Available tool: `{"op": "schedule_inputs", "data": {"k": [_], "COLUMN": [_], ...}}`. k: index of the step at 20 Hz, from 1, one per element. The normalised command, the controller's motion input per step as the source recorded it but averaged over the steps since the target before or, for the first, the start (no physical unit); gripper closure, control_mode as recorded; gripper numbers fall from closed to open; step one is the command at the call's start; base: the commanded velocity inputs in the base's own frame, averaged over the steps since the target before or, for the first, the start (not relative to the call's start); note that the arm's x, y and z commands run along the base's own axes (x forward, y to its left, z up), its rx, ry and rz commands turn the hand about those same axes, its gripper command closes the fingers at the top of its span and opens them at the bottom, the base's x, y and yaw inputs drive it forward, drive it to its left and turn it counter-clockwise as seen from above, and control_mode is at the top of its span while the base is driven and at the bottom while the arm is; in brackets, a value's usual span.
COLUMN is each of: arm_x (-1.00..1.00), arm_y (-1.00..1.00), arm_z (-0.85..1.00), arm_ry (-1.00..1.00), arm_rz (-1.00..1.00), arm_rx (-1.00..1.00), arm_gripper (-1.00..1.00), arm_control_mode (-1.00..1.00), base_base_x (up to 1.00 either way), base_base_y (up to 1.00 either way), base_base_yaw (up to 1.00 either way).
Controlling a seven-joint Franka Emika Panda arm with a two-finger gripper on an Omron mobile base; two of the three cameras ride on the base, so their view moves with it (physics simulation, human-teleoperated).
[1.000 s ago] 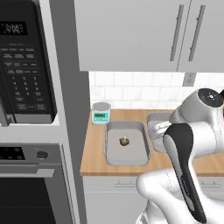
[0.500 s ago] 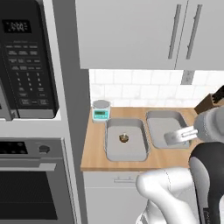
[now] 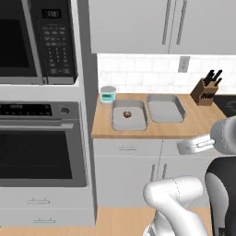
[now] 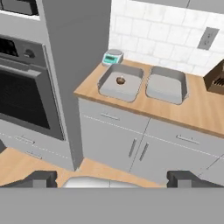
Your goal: Place one mushroom and one fish in each tupperware on the nearby counter, to pack two identical lunches.
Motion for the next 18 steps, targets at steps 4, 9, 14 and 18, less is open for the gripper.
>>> {"op": "schedule_inputs", "data": {"k": [4,9,14,18], "arm_x": [0.0,0.0,0.0,0.0], "arm_y": [0.0,0.0,0.0,0.0], "arm_z": [0.0,0.0,0.0,0.0], "arm_ry": [0.0,0.0,0.0,0.0], "arm_rz": [0.0,0.0,0.0,0.0], "arm_rx": [0.0,0.0,0.0,0.0], "arm_gripper": [-1.0,-1.0,-1.0,-1.0], "arm_control_mode": [1.0,1.0,1.0,1.0], "base_base_x": [-1.0,-0.99,-0.36,0.0], "base_base_y": [0.44,0.95,0.97,0.4], "base_base_yaw": [0.05,0.1,0.47,0.93]}}
